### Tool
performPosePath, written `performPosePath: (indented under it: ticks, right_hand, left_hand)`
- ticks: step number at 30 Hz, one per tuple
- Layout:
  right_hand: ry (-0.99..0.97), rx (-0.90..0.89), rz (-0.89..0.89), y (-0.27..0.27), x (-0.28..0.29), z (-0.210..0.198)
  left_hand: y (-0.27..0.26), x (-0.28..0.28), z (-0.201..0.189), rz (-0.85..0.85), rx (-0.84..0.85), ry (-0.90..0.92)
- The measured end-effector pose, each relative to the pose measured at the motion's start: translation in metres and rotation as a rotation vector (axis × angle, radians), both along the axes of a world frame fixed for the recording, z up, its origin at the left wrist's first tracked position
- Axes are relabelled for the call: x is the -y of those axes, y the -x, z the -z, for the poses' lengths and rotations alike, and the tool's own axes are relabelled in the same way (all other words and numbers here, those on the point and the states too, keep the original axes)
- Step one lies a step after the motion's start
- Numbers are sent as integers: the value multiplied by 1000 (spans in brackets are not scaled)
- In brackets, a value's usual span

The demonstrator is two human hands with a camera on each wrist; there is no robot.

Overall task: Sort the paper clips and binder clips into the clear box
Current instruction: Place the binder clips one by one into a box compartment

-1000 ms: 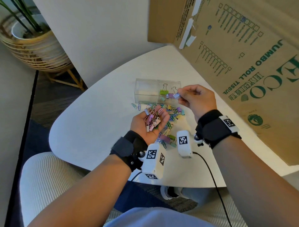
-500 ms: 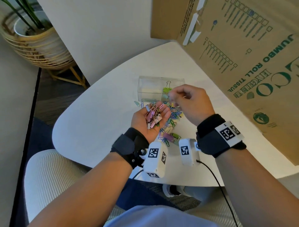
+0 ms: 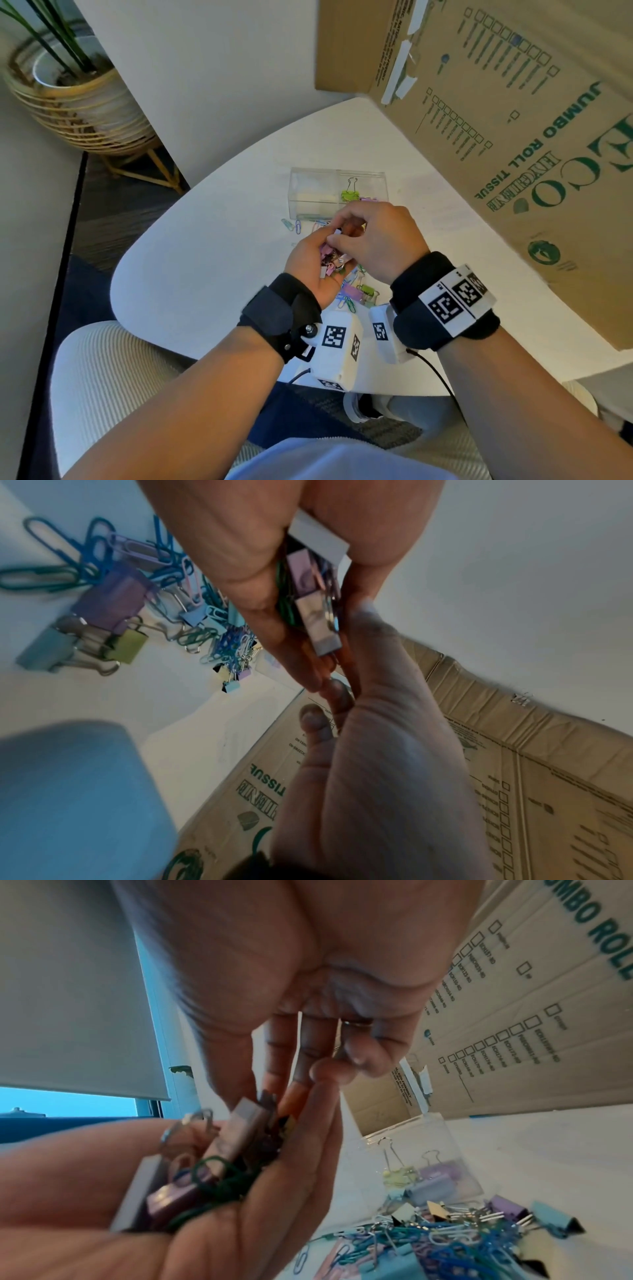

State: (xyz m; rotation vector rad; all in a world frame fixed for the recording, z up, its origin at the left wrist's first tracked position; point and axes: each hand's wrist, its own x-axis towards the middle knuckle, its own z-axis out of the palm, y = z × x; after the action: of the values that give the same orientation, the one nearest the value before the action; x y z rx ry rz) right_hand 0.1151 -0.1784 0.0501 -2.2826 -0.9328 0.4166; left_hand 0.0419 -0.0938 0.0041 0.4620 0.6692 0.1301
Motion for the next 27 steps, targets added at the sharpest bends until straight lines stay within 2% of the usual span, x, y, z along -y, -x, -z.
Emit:
performPosePath:
  ticks: [3, 8, 10, 13, 20, 24, 27]
  right_hand:
    - [-76, -72, 45, -3, 3, -1]
    - [-396, -423, 126, -6, 15, -7]
    - [-455, -446, 219, -9, 19, -3]
    - [-434, -465, 384, -20, 18, 7]
    - [-393, -365, 477, -60, -9, 3]
    - [-219, -252, 392, -65, -16, 3]
    - [-170, -150, 335, -54, -10, 2]
  left_hand:
    - [-1, -2, -4, -9, -7, -13]
    - [-3, -12, -3, -55, 1, 41]
    - [-3, -14, 0, -80, -24, 49]
    - [1, -13, 3, -71, -47, 77]
    - [1, -12, 7, -50, -43, 119]
    - [2, -16, 7, -58, -30, 139]
    - [2, -18, 7, -68, -20, 154]
